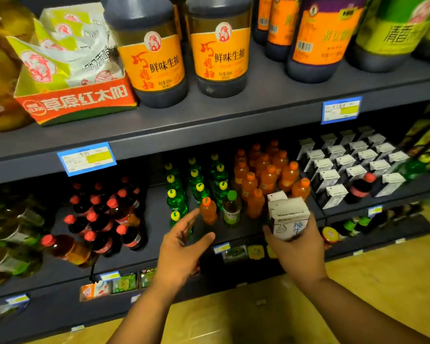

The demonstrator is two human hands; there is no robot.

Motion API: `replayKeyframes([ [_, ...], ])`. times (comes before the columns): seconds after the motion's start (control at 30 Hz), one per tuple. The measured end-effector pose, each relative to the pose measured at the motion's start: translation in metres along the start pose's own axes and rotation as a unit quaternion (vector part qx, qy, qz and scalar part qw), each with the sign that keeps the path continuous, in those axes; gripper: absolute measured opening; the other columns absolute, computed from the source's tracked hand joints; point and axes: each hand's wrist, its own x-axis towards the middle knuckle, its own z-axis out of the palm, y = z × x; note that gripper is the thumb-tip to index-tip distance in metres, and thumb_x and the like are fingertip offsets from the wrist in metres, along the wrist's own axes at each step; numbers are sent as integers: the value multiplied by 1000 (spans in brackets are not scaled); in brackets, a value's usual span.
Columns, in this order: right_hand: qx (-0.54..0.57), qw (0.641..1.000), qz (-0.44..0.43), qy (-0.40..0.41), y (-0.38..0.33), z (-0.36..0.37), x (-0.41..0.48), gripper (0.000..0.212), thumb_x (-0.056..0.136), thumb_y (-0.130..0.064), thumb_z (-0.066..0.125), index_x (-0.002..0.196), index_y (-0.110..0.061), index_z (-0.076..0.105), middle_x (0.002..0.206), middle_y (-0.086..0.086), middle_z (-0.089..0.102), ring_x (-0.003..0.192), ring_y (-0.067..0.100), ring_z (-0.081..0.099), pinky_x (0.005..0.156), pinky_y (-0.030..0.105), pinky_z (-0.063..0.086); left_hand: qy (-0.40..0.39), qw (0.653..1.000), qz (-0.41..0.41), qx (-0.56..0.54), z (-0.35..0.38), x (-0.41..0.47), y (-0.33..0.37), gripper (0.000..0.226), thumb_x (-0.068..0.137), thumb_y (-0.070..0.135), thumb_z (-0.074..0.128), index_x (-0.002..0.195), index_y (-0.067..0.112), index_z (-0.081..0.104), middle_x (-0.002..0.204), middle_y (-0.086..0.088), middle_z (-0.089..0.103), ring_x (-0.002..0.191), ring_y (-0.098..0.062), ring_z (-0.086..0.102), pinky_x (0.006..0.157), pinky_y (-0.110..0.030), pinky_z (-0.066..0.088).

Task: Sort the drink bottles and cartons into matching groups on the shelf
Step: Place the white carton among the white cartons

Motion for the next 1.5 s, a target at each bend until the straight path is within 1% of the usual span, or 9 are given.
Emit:
replayKeyframes([
  [0.2,-4,999,11,35,10,-39,16,65,70,-17,89,121,-35,52,101,-17,68,93,-2,66,73,19,54,-42,999,12,19,38,0,3,64,75,6,84,123,40,60,124,31,62,120,18,53,100,-2,39],
  [0.33,18,998,33,59,22,-72,39,70,67,-16,90,122,-32,51,102,-14,67,97,5,65,79,32,57,-61,997,12,40,77,7,4,65,75,13,86,126,43,60,127,33,62,128,11,51,108,-14,39],
  [0.53,14,996,48,68,55,-155,86,75,64,-20,92,126,-31,50,110,-14,66,103,11,64,82,26,56,-80,996,5,46,189,14,6,66,74,7,84,133,26,60,122,36,64,123,15,53,103,-10,41],
  [0.63,-5,997,50,60,68,-207,111,77,63,-27,92,125,-34,48,108,-17,64,100,9,63,88,30,55,-72,996,0,43,252,16,8,65,75,-3,82,133,18,60,129,22,66,124,11,54,95,-6,44],
  [0.73,-14,997,51,50,72,-256,134,74,65,-24,92,124,-36,47,101,-24,59,89,-6,57,77,7,45,-47,998,-4,33,311,16,18,63,74,-9,80,128,19,61,134,9,64,126,6,55,99,-9,45],
  [0.83,-15,997,52,55,80,-301,153,68,65,-13,91,109,-41,47,100,-27,58,86,-13,56,65,-1,43,-34,999,0,41,364,13,31,63,73,-10,80,122,24,63,125,21,67,121,11,57,98,-7,44],
  [0.97,-50,997,48,35,89,-341,167,70,64,-23,92,120,-32,51,100,-23,59,94,2,56,76,6,41,-34,999,1,37,412,5,46,64,75,-5,81,126,27,60,128,25,62,120,18,52,95,-5,44],
  [1.27,-40,997,57,36,99,-353,173,79,67,-20,90,133,-25,47,115,-9,62,110,13,59,88,26,51,-23,1000,6,9,416,-8,52,67,73,0,84,128,30,61,130,18,67,131,0,53,88,-7,48],
  [1.5,-46,995,60,63,101,-347,170,82,67,-19,90,134,-23,43,120,-2,60,114,20,59,83,19,48,-24,1000,1,-4,389,-9,35,65,73,3,85,128,28,62,130,14,67,130,-2,56,88,-8,49],
])
